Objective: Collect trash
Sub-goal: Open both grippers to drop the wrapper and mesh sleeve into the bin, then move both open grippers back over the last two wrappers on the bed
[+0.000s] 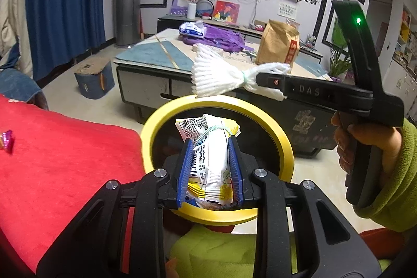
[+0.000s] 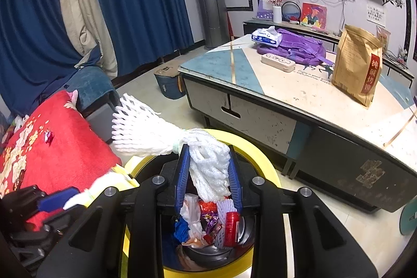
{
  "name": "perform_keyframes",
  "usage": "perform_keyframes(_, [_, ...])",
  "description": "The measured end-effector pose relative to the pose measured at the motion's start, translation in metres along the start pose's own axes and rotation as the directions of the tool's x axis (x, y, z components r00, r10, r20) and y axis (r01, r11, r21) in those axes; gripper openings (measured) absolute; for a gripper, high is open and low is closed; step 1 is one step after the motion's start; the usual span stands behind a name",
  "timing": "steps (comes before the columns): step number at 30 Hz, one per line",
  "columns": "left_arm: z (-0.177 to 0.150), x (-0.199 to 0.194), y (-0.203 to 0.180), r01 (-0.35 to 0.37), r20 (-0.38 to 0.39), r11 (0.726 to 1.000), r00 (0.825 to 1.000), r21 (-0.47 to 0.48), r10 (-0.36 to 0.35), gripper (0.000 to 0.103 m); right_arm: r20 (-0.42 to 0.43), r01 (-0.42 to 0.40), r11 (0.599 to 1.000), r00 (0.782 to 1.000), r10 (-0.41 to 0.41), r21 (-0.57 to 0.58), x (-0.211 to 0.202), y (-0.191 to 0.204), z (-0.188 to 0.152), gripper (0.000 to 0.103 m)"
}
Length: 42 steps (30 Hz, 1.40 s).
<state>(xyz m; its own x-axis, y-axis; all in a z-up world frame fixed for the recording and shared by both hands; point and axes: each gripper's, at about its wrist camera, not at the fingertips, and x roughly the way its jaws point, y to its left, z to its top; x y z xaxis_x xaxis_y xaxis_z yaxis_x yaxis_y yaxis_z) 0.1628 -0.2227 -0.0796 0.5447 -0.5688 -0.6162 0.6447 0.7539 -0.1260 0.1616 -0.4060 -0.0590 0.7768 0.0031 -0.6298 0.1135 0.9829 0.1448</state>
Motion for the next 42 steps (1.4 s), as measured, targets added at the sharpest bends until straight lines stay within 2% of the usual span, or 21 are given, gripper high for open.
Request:
perform_keyframes(2, [-0.001, 0.004, 0.000, 0.002, -0.007, 1.000, 1.000, -0.002, -0.002, 0.022, -0.008, -0.009, 1.000, 1.000, 0.009, 0.009, 0.002, -0.002, 0.000, 0.032])
perform_keyframes(4, [-0.002, 0.004, 0.002, -0.001, -0.006, 1.000, 1.000, -0.011, 0.001, 0.022, -0.010, -0.010, 1.000, 1.000, 0.010, 0.018, 0.002, -0.003, 0.000, 0.044])
perform_keyframes(5, [-0.002, 0.004, 0.002, -0.010, -0.004, 1.000, 1.000, -0.016, 0.009, 0.025, -0.009, -0.010, 1.000, 1.000, 0.010, 0.022, 0.003, -0.003, 0.000, 0.047])
perform_keyframes(6, [-0.002, 0.004, 0.004, -0.016, -0.003, 1.000, 1.000, -0.021, 0.016, 0.034, -0.009, -0.009, 1.000, 1.000, 0.009, 0.027, 0.003, -0.005, 0.000, 0.050])
perform_keyframes(7, [0.000, 0.003, 0.006, -0.027, 0.004, 0.999, 1.000, -0.031, 0.027, 0.048, -0.008, -0.007, 0.999, 1.000, 0.007, 0.032, 0.003, -0.006, -0.001, 0.054])
perform_keyframes(10, [0.001, -0.004, 0.014, -0.037, 0.023, 0.997, 0.999, -0.065, 0.038, 0.055, 0.006, -0.005, 0.999, 1.000, 0.004, 0.046, 0.001, -0.008, 0.000, 0.059])
perform_keyframes(11, [0.001, -0.006, 0.017, -0.048, 0.029, 0.996, 0.998, -0.071, 0.050, 0.060, 0.012, -0.006, 0.999, 1.000, 0.006, 0.049, -0.001, -0.008, 0.001, 0.059])
perform_keyframes(12, [0.001, -0.011, 0.020, -0.067, 0.041, 0.995, 0.997, -0.079, 0.070, 0.063, 0.017, -0.009, 0.999, 1.000, 0.009, 0.049, -0.002, -0.006, 0.002, 0.060])
perform_keyframes(14, [0.000, -0.020, 0.027, -0.095, 0.061, 0.991, 0.993, -0.098, 0.102, 0.076, 0.037, -0.027, 0.999, 0.999, 0.025, 0.037, -0.006, 0.000, 0.003, 0.061])
perform_keyframes(17, [0.001, -0.036, 0.038, -0.164, 0.088, 0.979, 0.981, -0.122, 0.175, 0.086, 0.063, -0.075, 0.997, 0.995, 0.075, 0.003, -0.013, 0.015, 0.005, 0.063])
perform_keyframes(20, [0.000, -0.055, 0.050, -0.239, 0.116, 0.960, 0.959, -0.147, 0.257, 0.091, 0.088, -0.118, 0.992, 0.989, 0.121, -0.040, -0.019, 0.033, 0.007, 0.065])
perform_keyframes(23, [-0.001, -0.073, 0.064, -0.304, 0.131, 0.934, 0.935, -0.185, 0.330, 0.092, 0.108, -0.175, 0.980, 0.977, 0.185, -0.092, -0.026, 0.057, 0.011, 0.067])
perform_keyframes(26, [-0.005, -0.092, 0.080, -0.387, 0.134, 0.891, 0.896, -0.236, 0.424, 0.092, 0.111, -0.227, 0.966, 0.964, 0.241, -0.128, -0.029, 0.079, 0.015, 0.070])
perform_keyframes(27, [-0.007, -0.096, 0.084, -0.400, 0.135, 0.883, 0.888, -0.246, 0.440, 0.092, 0.106, -0.250, 0.958, 0.958, 0.266, -0.143, -0.030, 0.088, 0.017, 0.071])
perform_keyframes(30, [-0.010, -0.114, 0.102, -0.458, 0.133, 0.838, 0.849, -0.297, 0.512, 0.092, 0.098, -0.290, 0.941, 0.946, 0.310, -0.176, -0.032, 0.109, 0.019, 0.072])
perform_keyframes(37, [-0.028, -0.148, 0.136, -0.544, 0.086, 0.746, 0.783, -0.384, 0.616, 0.092, 0.041, -0.374, 0.888, 0.916, 0.399, -0.268, -0.025, 0.170, 0.026, 0.073])
perform_keyframes(39, [-0.035, -0.156, 0.146, -0.561, 0.058, 0.719, 0.771, -0.410, 0.634, 0.092, 0.011, -0.399, 0.868, 0.907, 0.421, -0.296, -0.018, 0.190, 0.028, 0.073])
perform_keyframes(42, [-0.043, -0.163, 0.163, -0.573, 0.009, 0.687, 0.765, -0.447, 0.644, 0.092, -0.025, -0.437, 0.844, 0.891, 0.453, -0.311, -0.006, 0.215, 0.030, 0.073])
